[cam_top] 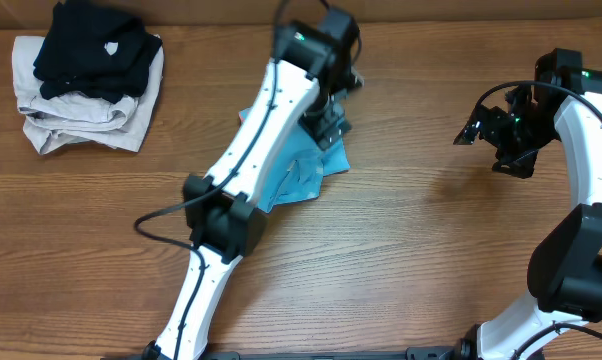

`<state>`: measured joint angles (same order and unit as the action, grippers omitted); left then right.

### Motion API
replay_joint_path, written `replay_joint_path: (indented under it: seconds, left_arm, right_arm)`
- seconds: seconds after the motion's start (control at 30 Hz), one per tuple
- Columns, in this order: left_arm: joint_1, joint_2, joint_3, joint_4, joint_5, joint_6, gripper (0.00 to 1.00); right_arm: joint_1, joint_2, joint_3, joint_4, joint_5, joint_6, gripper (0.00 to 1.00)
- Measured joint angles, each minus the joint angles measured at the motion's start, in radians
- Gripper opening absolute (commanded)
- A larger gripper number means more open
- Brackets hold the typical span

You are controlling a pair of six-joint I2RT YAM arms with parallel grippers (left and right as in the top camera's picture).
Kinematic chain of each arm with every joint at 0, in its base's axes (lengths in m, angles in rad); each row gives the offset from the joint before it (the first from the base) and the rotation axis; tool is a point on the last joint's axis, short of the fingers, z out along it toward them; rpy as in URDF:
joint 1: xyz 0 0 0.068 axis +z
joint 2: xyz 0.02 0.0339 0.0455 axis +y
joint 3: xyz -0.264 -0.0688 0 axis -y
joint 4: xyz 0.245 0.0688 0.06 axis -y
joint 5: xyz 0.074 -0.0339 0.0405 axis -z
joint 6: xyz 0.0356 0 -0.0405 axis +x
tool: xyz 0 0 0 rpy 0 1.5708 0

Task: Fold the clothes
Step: 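Grasp the folded shirt bundle with the left gripper and lift it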

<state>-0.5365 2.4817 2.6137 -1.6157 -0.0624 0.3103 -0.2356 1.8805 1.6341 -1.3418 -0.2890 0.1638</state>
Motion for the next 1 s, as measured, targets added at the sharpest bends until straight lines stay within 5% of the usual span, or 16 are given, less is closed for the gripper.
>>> replay_joint_path:
  seconds: [0.77,1.0]
  left_arm:
    - [-0.033,0.028,-0.162,-0.016,0.083,-0.042,0.98]
    - [-0.053,0.028,-0.293,0.14,0.062,-0.042,0.98]
  right_arm:
    - [0.0,0.0,0.0,0.008,0.0,-0.008,0.94]
    - [0.0,0.0,0.0,0.008,0.001,-0.008,0.94]
